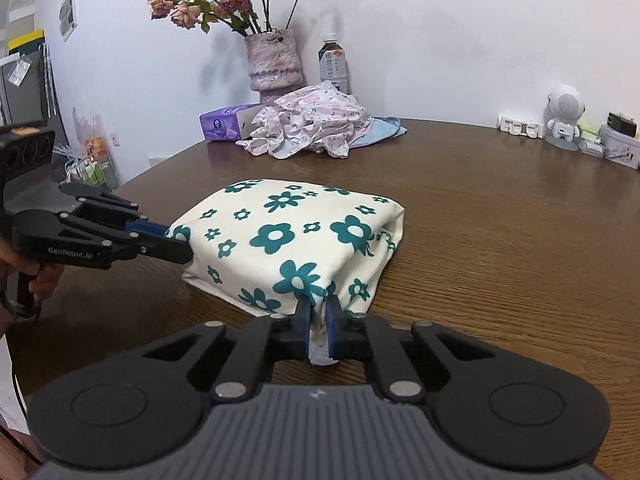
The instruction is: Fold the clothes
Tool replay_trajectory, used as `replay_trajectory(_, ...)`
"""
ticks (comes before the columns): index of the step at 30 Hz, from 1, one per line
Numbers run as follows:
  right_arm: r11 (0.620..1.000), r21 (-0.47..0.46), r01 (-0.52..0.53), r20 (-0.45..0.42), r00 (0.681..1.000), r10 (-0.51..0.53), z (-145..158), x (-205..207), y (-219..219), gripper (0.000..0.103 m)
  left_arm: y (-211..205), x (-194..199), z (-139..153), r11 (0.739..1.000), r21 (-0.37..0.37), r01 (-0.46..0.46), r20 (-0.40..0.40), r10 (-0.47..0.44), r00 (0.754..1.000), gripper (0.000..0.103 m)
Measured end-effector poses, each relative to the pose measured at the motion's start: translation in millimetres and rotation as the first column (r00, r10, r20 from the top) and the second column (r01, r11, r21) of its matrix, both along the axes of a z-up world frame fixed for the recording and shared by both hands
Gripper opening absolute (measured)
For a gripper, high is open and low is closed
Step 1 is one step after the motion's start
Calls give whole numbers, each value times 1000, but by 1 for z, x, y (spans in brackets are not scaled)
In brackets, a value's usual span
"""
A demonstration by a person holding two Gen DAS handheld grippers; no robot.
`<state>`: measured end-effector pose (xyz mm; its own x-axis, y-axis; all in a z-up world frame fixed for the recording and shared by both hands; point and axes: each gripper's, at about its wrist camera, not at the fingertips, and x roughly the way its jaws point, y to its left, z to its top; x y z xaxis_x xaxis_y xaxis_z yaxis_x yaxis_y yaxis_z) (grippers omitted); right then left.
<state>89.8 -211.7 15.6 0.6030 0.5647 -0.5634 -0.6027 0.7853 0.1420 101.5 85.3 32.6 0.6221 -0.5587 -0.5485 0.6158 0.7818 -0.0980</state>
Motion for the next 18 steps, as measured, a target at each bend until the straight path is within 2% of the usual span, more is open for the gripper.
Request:
replay_trajectory(14, 1000, 25, 2, -17, 1000, -1, -1, 10, -9, 6, -7, -4, -2, 1000, -5, -29, 3, 29, 1000, 8)
replay_trajectory(18, 999, 33, 9, -24, 1000, -8, -2, 8, -11, 9, -8, -11, 3, 999, -3, -41, 23, 41, 999, 14)
